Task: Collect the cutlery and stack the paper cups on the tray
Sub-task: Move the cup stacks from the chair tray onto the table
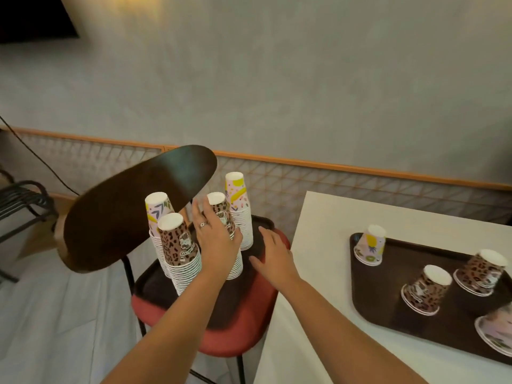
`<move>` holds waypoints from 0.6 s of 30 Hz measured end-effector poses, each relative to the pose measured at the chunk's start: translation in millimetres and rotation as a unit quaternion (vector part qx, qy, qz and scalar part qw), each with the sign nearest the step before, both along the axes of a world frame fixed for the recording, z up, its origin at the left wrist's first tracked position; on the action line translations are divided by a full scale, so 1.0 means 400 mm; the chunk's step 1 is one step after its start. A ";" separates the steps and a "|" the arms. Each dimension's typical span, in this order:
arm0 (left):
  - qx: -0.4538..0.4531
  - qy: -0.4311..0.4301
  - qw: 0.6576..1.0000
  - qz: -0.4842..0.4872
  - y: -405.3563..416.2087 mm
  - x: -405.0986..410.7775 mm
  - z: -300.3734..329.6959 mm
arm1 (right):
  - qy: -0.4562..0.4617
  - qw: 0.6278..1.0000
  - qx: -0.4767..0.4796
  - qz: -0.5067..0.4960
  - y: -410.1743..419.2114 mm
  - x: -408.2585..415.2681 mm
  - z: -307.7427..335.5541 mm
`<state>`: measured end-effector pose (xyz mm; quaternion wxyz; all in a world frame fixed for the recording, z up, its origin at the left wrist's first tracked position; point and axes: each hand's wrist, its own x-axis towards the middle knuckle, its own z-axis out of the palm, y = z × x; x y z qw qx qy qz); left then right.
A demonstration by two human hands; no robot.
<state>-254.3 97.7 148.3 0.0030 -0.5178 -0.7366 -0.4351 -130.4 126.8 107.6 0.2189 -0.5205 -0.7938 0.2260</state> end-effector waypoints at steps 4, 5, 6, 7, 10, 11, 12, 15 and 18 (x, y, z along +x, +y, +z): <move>0.021 -0.116 0.992 -0.047 0.054 -0.040 -0.020 | 0.047 0.998 -0.039 0.005 0.030 -0.068 -0.059; 0.030 -0.138 0.989 -0.053 0.067 -0.048 -0.027 | 0.059 0.997 -0.050 0.003 0.043 -0.086 -0.075; 0.040 -0.156 0.986 -0.052 0.078 -0.053 -0.033 | 0.069 0.996 -0.064 -0.001 0.054 -0.099 -0.088; 0.047 -0.178 0.982 -0.044 0.089 -0.059 -0.042 | 0.079 0.994 -0.078 -0.005 0.066 -0.111 -0.101; 0.043 -0.251 0.966 -0.029 0.121 -0.077 -0.080 | 0.103 0.987 -0.121 -0.010 0.101 -0.151 -0.145; 0.032 -0.267 0.963 -0.028 0.129 -0.085 -0.097 | 0.108 0.986 -0.129 -0.006 0.110 -0.164 -0.160; 0.021 -0.275 0.961 -0.026 0.132 -0.091 -0.109 | 0.113 0.984 -0.138 -0.001 0.115 -0.174 -0.174; 0.003 -0.285 0.958 -0.024 0.139 -0.102 -0.150 | 0.145 0.975 -0.166 -0.020 0.134 -0.204 -0.216; 0.001 -0.295 0.955 -0.026 0.141 -0.107 -0.182 | 0.179 0.967 -0.176 -0.037 0.146 -0.220 -0.248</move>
